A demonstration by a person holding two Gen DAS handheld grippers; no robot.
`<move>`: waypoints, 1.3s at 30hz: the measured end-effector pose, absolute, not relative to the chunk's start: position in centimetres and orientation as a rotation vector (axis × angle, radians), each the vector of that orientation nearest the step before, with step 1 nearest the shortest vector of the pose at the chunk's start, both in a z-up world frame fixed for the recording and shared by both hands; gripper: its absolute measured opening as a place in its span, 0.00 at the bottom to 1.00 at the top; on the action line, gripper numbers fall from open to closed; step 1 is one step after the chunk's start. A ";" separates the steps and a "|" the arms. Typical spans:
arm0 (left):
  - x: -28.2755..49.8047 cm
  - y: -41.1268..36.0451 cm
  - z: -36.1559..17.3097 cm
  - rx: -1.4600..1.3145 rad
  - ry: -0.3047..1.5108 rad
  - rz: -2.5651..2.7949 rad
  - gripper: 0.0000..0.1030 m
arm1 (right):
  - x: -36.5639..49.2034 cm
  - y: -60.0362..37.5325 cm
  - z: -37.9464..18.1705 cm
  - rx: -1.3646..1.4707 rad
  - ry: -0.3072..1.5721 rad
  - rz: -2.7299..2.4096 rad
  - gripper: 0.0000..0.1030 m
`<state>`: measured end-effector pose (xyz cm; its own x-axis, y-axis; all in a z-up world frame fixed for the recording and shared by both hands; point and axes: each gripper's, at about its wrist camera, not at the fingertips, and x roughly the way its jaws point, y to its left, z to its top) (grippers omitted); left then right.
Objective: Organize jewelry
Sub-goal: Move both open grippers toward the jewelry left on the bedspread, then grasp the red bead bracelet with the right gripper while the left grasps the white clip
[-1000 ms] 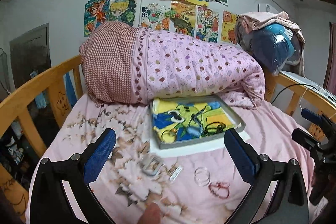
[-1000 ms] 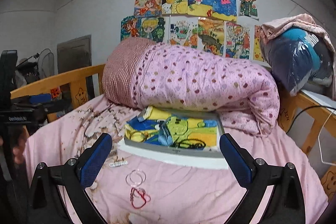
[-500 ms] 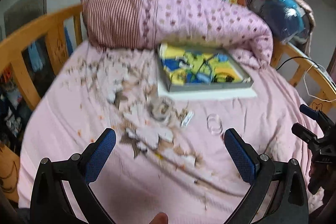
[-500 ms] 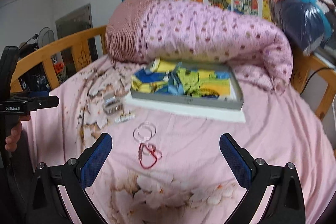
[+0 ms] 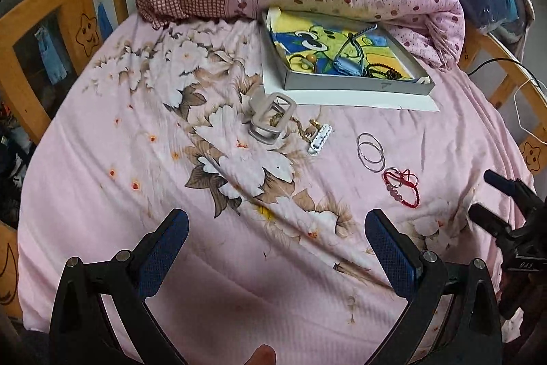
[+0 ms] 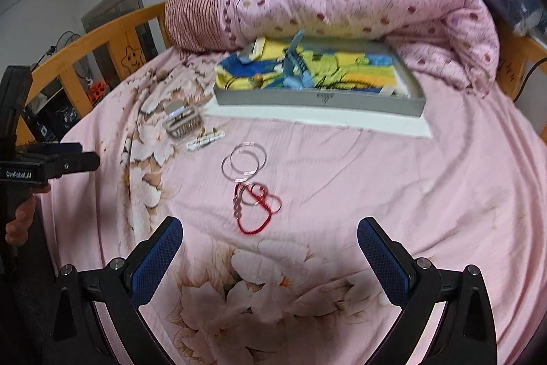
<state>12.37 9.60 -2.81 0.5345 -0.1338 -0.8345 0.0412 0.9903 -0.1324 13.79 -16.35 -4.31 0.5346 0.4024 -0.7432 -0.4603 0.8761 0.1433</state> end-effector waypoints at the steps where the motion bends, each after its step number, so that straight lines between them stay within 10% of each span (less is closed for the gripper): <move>1: 12.6 9.6 -3.0 -0.102 1.006 -0.105 0.98 | 13.9 -16.2 -4.6 -0.074 0.878 0.517 1.00; 15: 16.7 8.3 -4.2 -0.058 0.954 -0.219 0.98 | 15.8 -15.5 -7.3 -0.031 0.922 0.552 1.00; 32: 20.1 4.9 -7.8 0.076 0.935 -0.360 0.75 | 18.4 -15.1 -9.5 -0.089 0.955 0.576 0.39; 39: 21.1 4.7 -8.8 0.086 0.928 -0.371 0.68 | 19.1 -13.9 -10.6 -0.140 0.962 0.584 0.31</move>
<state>21.05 4.68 -8.75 0.5412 -0.2754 -0.7945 0.3484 0.9334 -0.0861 19.06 -13.94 -10.64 0.4319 0.4059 -0.8054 -0.5270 0.8383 0.1399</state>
